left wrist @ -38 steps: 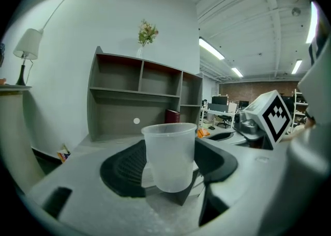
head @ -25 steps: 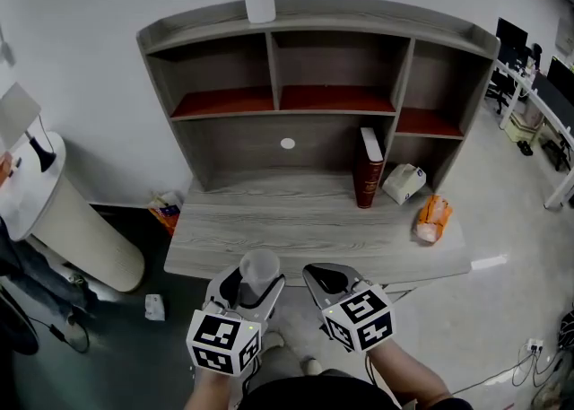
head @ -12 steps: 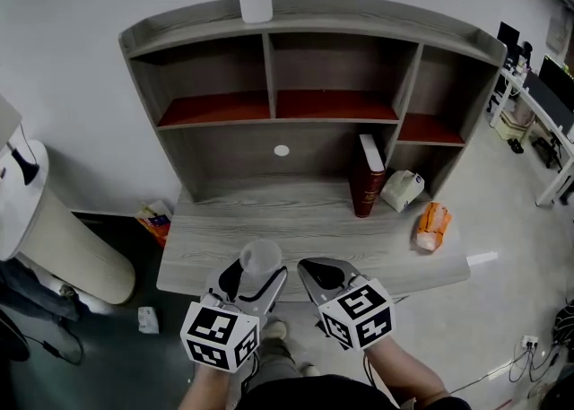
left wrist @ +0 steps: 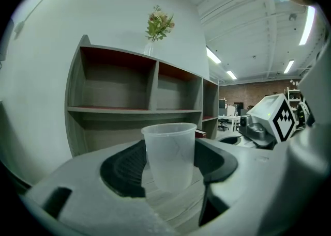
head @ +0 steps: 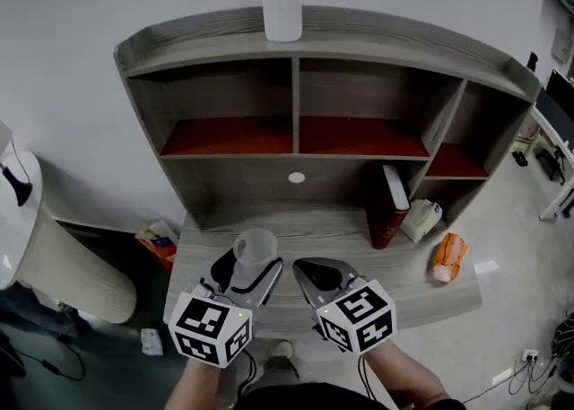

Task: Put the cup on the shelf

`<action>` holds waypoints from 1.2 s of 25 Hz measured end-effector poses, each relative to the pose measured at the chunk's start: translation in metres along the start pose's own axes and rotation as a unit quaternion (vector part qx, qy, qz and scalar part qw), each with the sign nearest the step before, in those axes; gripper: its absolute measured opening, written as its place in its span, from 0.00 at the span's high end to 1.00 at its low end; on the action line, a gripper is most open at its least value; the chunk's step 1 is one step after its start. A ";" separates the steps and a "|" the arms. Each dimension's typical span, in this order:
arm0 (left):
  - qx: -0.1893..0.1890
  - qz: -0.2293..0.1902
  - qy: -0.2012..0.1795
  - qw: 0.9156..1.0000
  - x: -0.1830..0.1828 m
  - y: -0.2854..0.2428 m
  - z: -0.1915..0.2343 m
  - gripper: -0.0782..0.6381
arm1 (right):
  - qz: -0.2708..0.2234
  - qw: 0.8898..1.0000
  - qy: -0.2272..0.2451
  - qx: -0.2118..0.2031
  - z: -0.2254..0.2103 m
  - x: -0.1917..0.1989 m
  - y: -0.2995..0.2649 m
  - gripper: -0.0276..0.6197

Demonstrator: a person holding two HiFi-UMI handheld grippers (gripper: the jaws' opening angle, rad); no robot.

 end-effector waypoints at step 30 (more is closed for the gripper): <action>-0.015 -0.073 -0.104 0.992 -0.104 -0.112 0.162 0.49 | -0.014 0.998 -0.040 0.051 -0.041 -0.066 -0.080 0.96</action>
Point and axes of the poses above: the fingertips, and each gripper's own axes: y backward along the fingers, z to its left, x out of its underside, the point moved 5 cm from there along y, backward along the fingers, and after that the axes turned 12 degrees about -y, right-handed, at the moved point
